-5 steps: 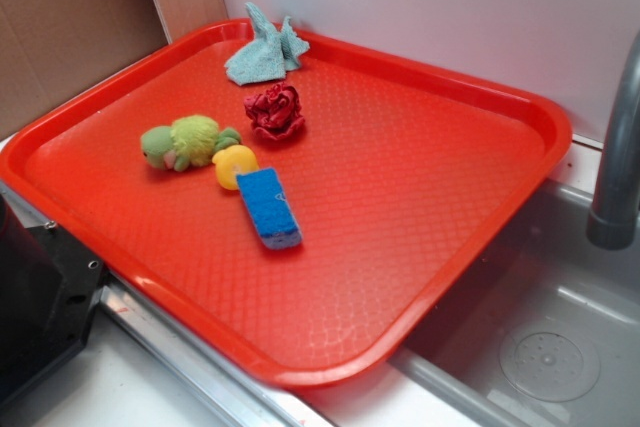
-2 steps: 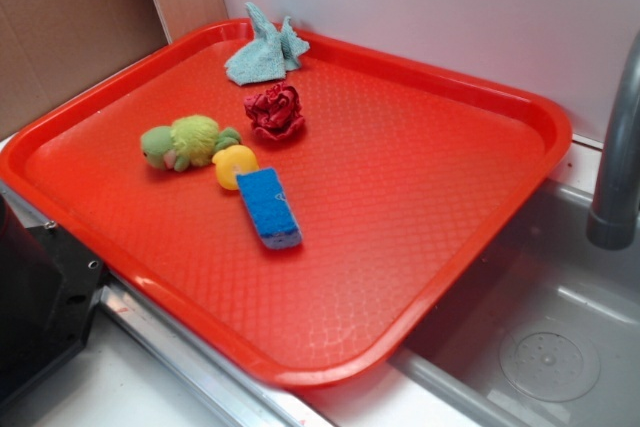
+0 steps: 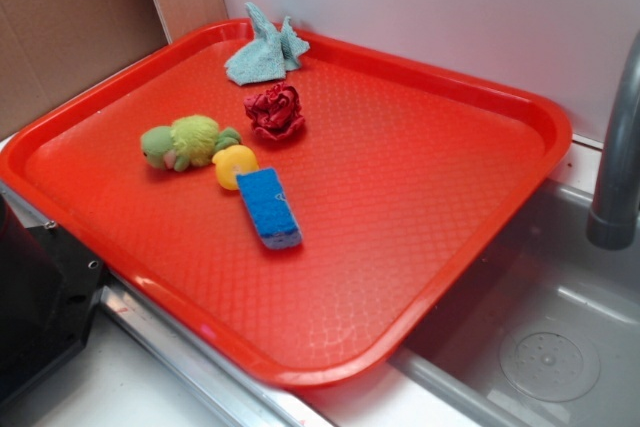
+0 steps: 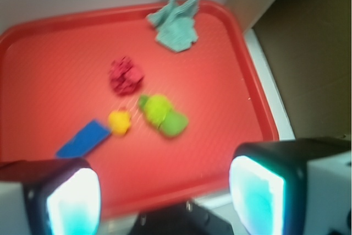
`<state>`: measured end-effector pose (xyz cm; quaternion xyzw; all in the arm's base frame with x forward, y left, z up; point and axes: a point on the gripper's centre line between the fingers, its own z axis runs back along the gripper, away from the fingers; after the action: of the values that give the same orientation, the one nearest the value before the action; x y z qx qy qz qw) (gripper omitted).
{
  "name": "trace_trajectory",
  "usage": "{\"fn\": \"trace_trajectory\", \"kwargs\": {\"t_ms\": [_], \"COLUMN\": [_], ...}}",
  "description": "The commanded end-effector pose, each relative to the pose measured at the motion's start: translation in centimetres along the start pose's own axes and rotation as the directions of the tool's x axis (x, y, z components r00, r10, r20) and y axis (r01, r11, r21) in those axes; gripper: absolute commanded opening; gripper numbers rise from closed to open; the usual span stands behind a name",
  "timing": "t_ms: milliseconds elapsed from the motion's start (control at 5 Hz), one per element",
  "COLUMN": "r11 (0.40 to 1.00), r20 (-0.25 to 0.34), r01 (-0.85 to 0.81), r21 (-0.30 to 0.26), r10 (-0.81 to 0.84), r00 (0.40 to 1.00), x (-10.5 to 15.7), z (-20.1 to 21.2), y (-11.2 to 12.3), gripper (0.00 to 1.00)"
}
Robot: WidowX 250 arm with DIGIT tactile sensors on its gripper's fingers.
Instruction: Grab the blue cloth.
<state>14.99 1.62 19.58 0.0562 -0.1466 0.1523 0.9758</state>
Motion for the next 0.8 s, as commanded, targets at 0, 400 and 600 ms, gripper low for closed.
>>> {"fn": "trace_trajectory", "kwargs": {"t_ms": [0,400,600], "r11": [0.994,0.979,0.969], "r20": [0.092,0.136,0.159], "r01": [-0.106,-0.190,-0.224], "r21": [0.032,0.066,0.101], "r10": [0.103,0.180,0.207], "r00": [0.990,0.974,0.965], "x": [5.1,9.8,11.7], "z": [-4.5,-10.6,-13.5], "y": [1.2,1.4,1.3], "gripper": [1.00,1.00,1.00]}}
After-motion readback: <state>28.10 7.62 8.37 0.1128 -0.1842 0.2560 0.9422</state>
